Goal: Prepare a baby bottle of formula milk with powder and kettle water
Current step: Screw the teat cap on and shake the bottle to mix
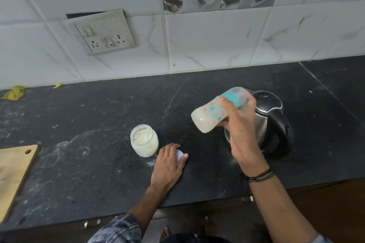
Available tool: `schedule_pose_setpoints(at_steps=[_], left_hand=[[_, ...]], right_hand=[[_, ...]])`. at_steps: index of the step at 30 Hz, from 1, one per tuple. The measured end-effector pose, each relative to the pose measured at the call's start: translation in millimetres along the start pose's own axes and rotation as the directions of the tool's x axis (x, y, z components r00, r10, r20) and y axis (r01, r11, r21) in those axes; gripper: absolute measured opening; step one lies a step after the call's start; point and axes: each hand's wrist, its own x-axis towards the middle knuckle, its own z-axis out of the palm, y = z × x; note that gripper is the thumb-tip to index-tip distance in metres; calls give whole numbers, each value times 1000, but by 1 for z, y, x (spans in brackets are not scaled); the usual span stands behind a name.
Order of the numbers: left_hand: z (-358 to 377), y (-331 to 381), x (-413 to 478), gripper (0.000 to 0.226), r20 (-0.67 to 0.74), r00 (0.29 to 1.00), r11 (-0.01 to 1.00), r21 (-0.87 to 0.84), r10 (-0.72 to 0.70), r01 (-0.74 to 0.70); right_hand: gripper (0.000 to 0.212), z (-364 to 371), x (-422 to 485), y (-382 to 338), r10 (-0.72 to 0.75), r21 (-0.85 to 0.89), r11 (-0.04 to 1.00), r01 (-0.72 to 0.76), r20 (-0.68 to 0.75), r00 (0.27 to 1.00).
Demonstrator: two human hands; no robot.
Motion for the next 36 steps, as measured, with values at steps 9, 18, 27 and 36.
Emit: schedule_pose_setpoints(at_steps=[9,18,27,36], left_hand=[[-2,1,0,53,1,1000,1000,13,6,-6],[-3,3,0,56,4,1000,1000,10,11,-11],[-1,2,0,57,8,1000,1000,24,5,-5],[0,2,0,57,13,1000,1000,27,2,-3]], right_hand=[[60,8,-5,4,-31,21,999,31,-18,999],[58,3,-2,2,-60,84,994,66,-77,995],[53,-2,1,7,-38,115,992,54,-134,990],[60,0,1,5,-84,138,985,107,-158,984]])
